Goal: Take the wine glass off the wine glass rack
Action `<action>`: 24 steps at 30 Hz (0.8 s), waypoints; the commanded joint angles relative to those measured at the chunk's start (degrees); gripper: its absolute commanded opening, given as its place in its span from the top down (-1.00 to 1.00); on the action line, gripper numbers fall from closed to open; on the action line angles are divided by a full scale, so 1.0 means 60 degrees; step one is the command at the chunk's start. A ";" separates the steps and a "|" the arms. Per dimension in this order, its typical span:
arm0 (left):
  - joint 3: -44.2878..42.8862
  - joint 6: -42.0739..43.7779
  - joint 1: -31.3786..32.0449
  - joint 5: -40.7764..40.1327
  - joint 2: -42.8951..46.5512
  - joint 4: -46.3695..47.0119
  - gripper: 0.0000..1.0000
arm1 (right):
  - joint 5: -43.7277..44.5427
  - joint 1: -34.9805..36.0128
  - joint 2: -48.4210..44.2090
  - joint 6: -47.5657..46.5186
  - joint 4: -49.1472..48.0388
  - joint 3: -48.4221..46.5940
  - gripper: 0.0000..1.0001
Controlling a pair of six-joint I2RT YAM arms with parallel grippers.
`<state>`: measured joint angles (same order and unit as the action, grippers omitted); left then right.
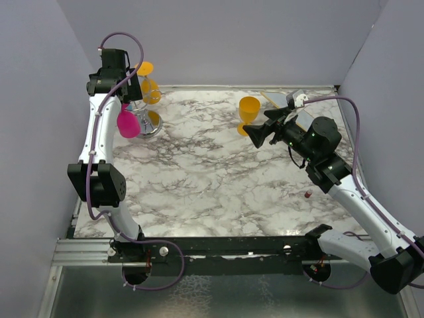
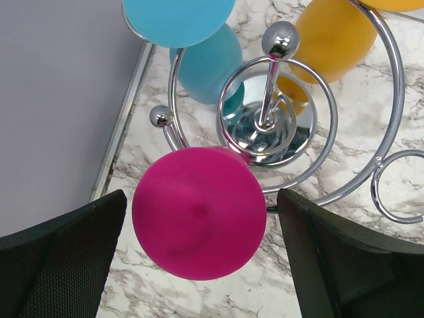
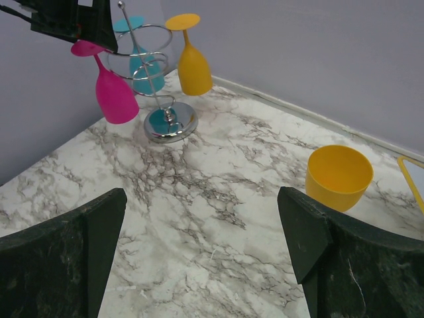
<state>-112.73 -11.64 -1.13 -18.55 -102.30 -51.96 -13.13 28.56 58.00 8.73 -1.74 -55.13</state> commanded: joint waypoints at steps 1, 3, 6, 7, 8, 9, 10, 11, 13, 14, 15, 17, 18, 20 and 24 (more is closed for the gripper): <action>0.0037 0.0025 -0.0072 -0.0264 0.0522 -0.0164 -0.99 | 0.0122 0.0076 -0.0030 -0.0051 -0.0267 -0.0033 -0.99; 0.0056 0.0009 -0.0089 -0.0275 0.0556 -0.0169 -0.98 | 0.0122 0.0075 -0.0036 -0.0036 -0.0276 -0.0025 -0.99; 0.0124 -0.0022 -0.0126 -0.0272 0.0528 -0.0169 -0.92 | 0.0126 0.0075 -0.0055 -0.0042 -0.0269 -0.0025 -0.99; 0.0131 -0.0016 -0.0141 -0.0265 0.0507 -0.0170 -0.91 | 0.0134 0.0067 -0.0066 -0.0041 -0.0267 -0.0025 -0.99; 0.0143 -0.0028 -0.0135 -0.0264 0.0497 -0.0176 -0.91 | 0.0136 0.0077 -0.0069 -0.0044 -0.0271 -0.0025 -0.98; 0.0165 -0.0047 -0.0140 -0.0253 0.0490 -0.0176 -0.90 | 0.0150 0.0075 -0.0068 -0.0048 -0.0267 -0.0029 -0.98; 0.0154 -0.0059 -0.0145 -0.0249 0.0480 -0.0161 -0.89 | 0.0151 0.0075 -0.0071 -0.0049 -0.0267 -0.0033 -0.98; 0.0137 -0.0053 -0.0158 -0.0238 0.0461 -0.0171 -0.89 | 0.0151 0.0075 -0.0079 -0.0036 -0.0265 -0.0026 -0.98; 0.0130 -0.0078 -0.0192 -0.0202 0.0434 -0.0169 -0.93 | 0.0151 0.0078 -0.0073 -0.0035 -0.0267 -0.0033 -0.98; 0.0141 -0.0092 -0.0237 -0.0109 0.0427 -0.0172 -0.95 | 0.0151 0.0073 -0.0085 -0.0042 -0.0267 -0.0026 -0.98; 0.0151 -0.0127 -0.0263 0.0018 0.0425 -0.0176 -0.96 | 0.0151 0.0074 -0.0080 -0.0035 -0.0274 -0.0018 -0.98; 0.0161 -0.0165 -0.0309 0.0185 0.0390 -0.0162 -0.94 | 0.0151 0.0075 -0.0081 -0.0034 -0.0280 -0.0010 -0.98; 0.0169 -0.0193 -0.0310 0.0226 0.0398 -0.0158 -0.92 | 0.0151 0.0075 -0.0073 -0.0038 -0.0282 -0.0010 -0.98; 0.0157 -0.0199 -0.0318 0.0234 0.0384 -0.0158 -0.86 | 0.0159 0.0076 -0.0094 -0.0035 -0.0282 -0.0010 -0.98; 0.0115 -0.0212 -0.0320 0.0327 0.0391 -0.0158 -0.79 | 0.0166 0.0078 -0.0083 -0.0034 -0.0294 0.0003 -0.98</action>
<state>-112.01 -12.45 -2.68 -18.09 -101.14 -52.14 -13.13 28.56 58.00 8.73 -1.74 -55.13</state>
